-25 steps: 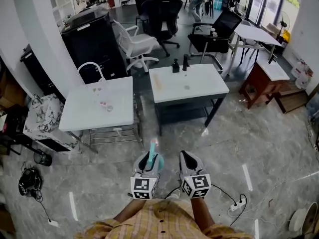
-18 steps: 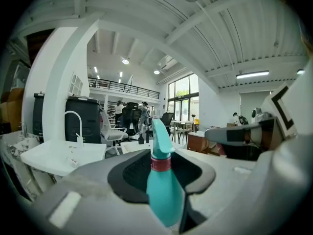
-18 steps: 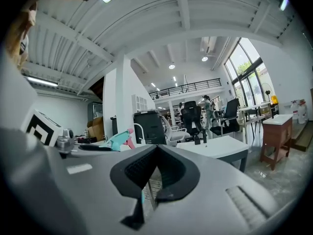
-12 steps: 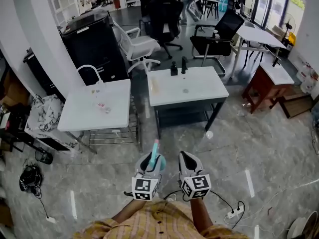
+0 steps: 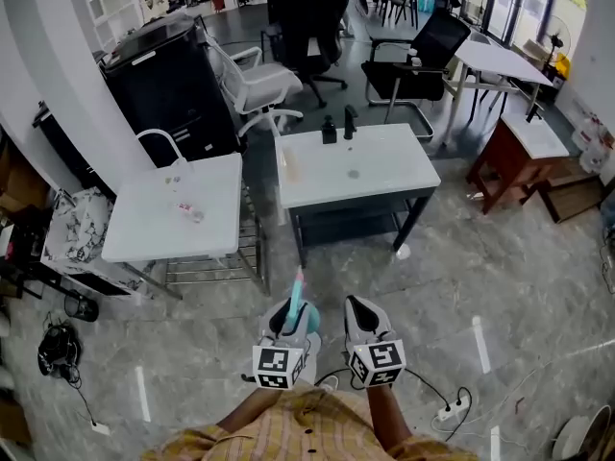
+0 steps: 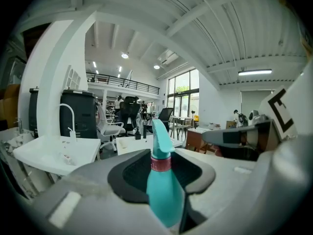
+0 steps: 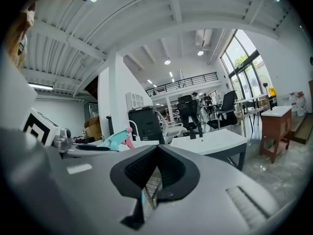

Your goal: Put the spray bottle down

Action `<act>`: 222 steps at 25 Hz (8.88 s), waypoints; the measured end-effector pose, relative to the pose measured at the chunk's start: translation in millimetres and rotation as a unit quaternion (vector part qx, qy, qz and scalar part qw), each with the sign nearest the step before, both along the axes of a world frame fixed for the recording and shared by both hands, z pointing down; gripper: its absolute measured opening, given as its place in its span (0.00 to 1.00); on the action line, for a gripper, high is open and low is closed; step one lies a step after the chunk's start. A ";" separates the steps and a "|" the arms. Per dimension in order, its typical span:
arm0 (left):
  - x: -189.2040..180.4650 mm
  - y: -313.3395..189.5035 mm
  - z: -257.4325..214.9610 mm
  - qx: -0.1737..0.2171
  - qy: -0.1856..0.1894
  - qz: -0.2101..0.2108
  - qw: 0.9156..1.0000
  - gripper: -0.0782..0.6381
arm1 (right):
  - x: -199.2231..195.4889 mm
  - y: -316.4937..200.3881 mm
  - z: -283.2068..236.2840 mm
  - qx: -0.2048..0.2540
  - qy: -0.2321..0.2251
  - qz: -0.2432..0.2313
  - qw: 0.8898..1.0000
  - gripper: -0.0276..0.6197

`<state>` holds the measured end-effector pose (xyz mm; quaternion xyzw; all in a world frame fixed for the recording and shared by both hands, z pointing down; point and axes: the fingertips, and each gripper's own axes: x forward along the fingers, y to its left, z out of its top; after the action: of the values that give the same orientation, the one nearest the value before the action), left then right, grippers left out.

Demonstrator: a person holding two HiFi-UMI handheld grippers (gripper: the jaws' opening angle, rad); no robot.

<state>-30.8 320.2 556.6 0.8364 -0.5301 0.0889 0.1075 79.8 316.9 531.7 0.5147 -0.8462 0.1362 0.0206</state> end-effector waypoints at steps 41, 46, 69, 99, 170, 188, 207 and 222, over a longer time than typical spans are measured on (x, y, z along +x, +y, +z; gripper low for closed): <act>-65.5 -396.4 1.4 0.000 0.010 0.013 1.000 0.30 | -64.3 -387.2 -1.2 -0.022 0.039 0.015 0.999 0.04; -65.8 -419.5 7.8 -0.002 0.004 0.013 1.000 0.30 | -63.5 -414.0 2.8 -0.017 0.032 0.015 0.999 0.04; -30.3 -578.5 1.9 -0.002 -0.006 -0.032 0.999 0.30 | -34.5 -588.4 -3.0 -0.009 0.017 -0.050 0.999 0.04; -9.9 -706.1 54.2 -0.031 -0.024 -0.087 0.995 0.30 | -9.5 -667.0 65.1 -0.070 0.003 -0.101 0.992 0.04; -18.9 -751.5 69.5 -0.007 -0.026 -0.079 0.996 0.36 | 5.5 -653.6 31.0 -0.032 0.012 -0.059 0.998 0.04; -38.3 -643.2 -1.3 0.027 0.033 -0.073 0.996 0.23 | -24.5 -592.1 -11.4 0.009 0.008 -0.060 0.998 0.04; -51.5 -540.6 -33.4 0.052 0.028 -0.070 0.996 0.11 | -40.5 -535.3 -29.9 0.028 0.018 -0.056 0.998 0.04; -44.9 -502.3 -31.3 0.058 0.032 -0.056 0.996 0.11 | -40.7 -505.1 -28.9 0.028 0.030 -0.045 0.998 0.04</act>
<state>-75.7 -182.1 525.3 0.8127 -0.5764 0.0256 0.0807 39.1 -188.2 502.8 0.4805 -0.8709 0.0956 0.0377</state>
